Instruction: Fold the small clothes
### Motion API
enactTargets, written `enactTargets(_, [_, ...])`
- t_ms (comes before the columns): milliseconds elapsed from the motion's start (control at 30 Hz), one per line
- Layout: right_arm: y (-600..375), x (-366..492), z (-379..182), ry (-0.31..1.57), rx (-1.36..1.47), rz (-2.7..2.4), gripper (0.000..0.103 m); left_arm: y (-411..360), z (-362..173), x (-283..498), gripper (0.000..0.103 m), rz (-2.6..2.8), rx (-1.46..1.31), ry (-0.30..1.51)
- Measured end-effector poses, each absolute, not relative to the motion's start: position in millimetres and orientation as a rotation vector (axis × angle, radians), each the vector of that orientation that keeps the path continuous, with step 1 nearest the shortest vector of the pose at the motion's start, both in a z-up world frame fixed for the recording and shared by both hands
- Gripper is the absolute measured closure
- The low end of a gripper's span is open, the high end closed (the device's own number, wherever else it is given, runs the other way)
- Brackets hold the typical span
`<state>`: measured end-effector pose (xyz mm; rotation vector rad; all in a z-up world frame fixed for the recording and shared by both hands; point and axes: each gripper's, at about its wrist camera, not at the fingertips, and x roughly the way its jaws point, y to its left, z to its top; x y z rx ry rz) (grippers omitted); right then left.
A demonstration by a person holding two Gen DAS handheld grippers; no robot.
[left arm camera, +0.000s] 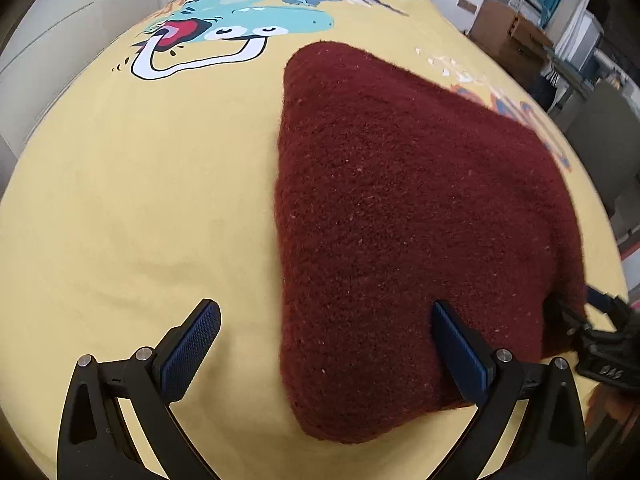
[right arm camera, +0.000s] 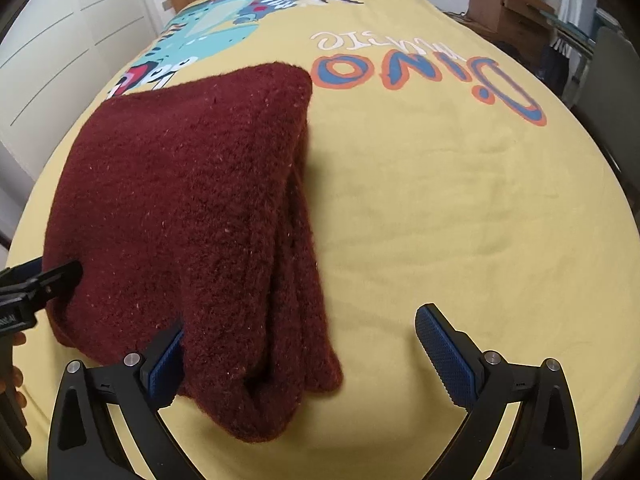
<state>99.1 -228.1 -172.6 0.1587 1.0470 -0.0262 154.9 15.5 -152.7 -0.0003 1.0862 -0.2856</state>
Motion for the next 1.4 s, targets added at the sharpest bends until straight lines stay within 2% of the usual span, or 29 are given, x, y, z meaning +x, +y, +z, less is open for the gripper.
enactTargets(167, [-224,95,-161,1.030,0.136,-0.031,0.001,23,-131,142,0.001,-0.281,0.003,1.063])
enactTargets(600, [-228,33,-75,0.915,0.067,-0.047,0.001,46,-36,82,0.001,-0.229,0.113,0.939])
enactTargets(1000, [-247,-35,-29,0.869,0.076,-0.116,0.001,60,-29,52,0.001,-0.208,0.117,0.927])
enactTargets(1400, [-245,-50,-15,0.851,0.056,-0.127,0.001,74,-24,44,0.001,-0.188,0.104,0.925])
